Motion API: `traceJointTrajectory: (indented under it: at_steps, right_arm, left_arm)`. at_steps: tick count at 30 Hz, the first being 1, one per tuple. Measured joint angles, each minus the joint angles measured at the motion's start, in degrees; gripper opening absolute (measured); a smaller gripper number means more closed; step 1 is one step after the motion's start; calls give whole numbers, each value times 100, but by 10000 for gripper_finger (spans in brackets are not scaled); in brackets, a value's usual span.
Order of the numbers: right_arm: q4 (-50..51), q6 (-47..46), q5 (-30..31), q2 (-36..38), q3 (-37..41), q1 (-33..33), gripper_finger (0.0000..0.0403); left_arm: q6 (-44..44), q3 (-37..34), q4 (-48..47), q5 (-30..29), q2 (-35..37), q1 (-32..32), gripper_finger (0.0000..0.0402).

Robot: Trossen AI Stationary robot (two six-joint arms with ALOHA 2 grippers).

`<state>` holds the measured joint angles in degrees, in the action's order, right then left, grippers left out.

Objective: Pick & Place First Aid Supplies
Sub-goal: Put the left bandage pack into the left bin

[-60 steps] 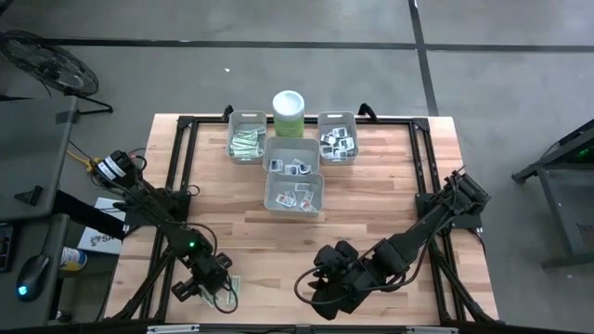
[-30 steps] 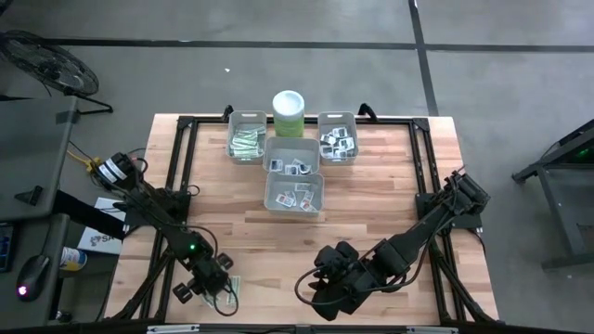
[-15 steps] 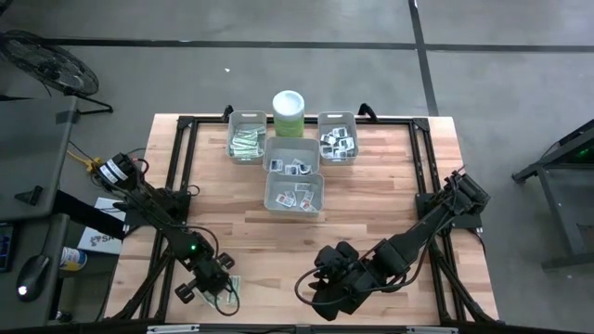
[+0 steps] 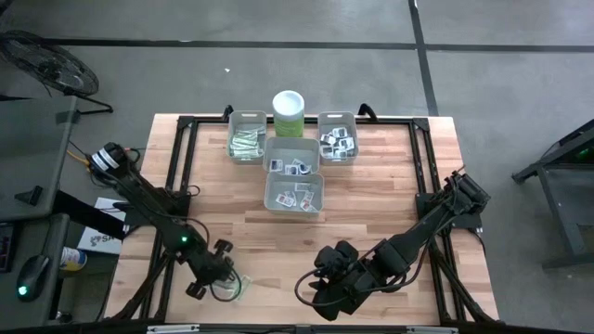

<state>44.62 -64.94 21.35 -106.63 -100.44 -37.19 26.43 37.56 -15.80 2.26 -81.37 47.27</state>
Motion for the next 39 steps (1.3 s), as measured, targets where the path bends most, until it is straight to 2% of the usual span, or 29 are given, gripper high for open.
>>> traceJointTrajectory:
  at_steps: [11, 19, 24, 28, 31, 39]
  right_arm:
    - [21, 395, 51, 0, 0, 0, 134]
    - [89, 705, 470, 0, 0, 15, 134]
    - [153, 974, 585, 0, 0, 130, 134]
    - [214, 1234, 598, 0, 0, 277, 134]
    - [301, 1346, 597, 0, 0, 412, 134]
    - [549, 1444, 575, 0, 0, 824, 134]
  left_arm:
    - [1503, 9, 19, -2345, 927, 0, 0]
    - [2585, 24, -84, -4428, 1398, -4, 0]
    - [3304, 29, -285, -5417, 1539, -164, 0]
    - [3495, 29, -626, -5467, 1647, -750, 0]
    - [3467, 29, -837, -5208, 1734, -1375, 0]
    - [2366, 33, -1148, -4421, 2092, -3173, 0]
